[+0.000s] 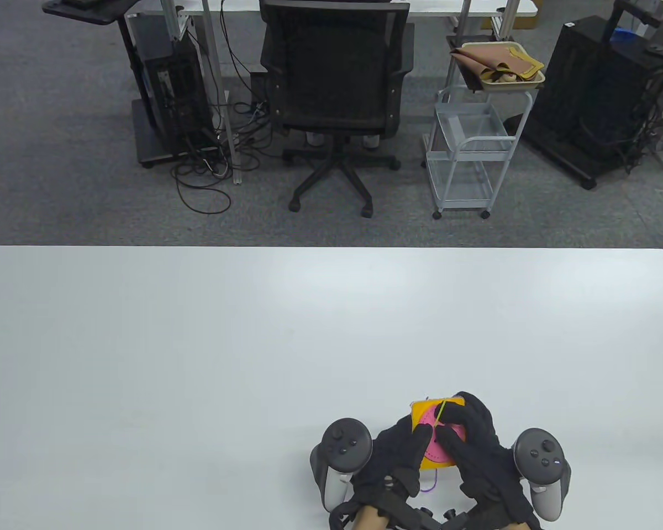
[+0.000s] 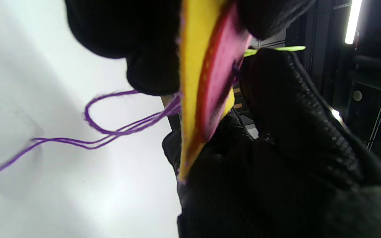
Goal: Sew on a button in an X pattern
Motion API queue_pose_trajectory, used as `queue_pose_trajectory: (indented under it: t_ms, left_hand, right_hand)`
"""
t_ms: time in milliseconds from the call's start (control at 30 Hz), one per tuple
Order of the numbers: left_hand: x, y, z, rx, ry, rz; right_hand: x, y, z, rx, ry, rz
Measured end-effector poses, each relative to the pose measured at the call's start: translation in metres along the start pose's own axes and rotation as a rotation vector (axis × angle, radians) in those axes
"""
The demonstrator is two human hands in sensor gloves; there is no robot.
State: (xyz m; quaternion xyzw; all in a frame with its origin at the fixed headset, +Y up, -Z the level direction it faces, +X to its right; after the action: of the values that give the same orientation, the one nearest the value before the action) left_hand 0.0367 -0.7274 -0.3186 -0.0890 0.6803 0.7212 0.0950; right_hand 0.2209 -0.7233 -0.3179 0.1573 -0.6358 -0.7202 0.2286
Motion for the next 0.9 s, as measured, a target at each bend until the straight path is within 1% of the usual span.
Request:
queue_pose_trajectory:
  t_ms: [167, 333, 533, 700, 800, 900]
  left_hand:
    - [-0.004, 0.0, 0.004, -0.023, -0.086, -0.004]
    - [-0.006, 0.0, 0.004, -0.022, -0.102, -0.025]
    - [-0.007, -0.001, 0.003, -0.019, -0.129, -0.025]
    - [-0.002, -0.002, -0.004, 0.03, -0.123, 0.001]
    - [0.004, -0.004, -0.007, 0.039, -0.119, 0.013]
    - [0.014, -0.005, -0.009, 0.043, -0.145, 0.052]
  right_hand:
    - [-0.002, -0.001, -0.004, 0.017, -0.003, 0.0]
    - [-0.004, -0.001, -0.004, 0.024, 0.008, -0.009]
    - [-0.004, -0.002, -0.005, 0.029, 0.003, -0.007]
    - [-0.004, -0.002, -0.006, 0.036, -0.016, -0.002]
    - [-0.009, -0.001, -0.004, 0.029, -0.044, -0.015]
    - [-0.017, 0.0, -0.003, 0.018, -0.086, -0.034]
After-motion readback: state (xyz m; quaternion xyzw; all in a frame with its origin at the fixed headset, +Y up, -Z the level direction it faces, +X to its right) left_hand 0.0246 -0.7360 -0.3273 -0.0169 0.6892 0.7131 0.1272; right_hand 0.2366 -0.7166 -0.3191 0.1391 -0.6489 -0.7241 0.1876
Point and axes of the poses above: the tracker on the back of each hand, its own z axis roughly to the thumb side, its own y axis roughly from the fingertips to the wrist, x = y × z, the point moved 5 cm from there along -y, roughly from the wrist to the fingertips, and after that the axes turned 14 degrees about y, right-handed, at the moved point
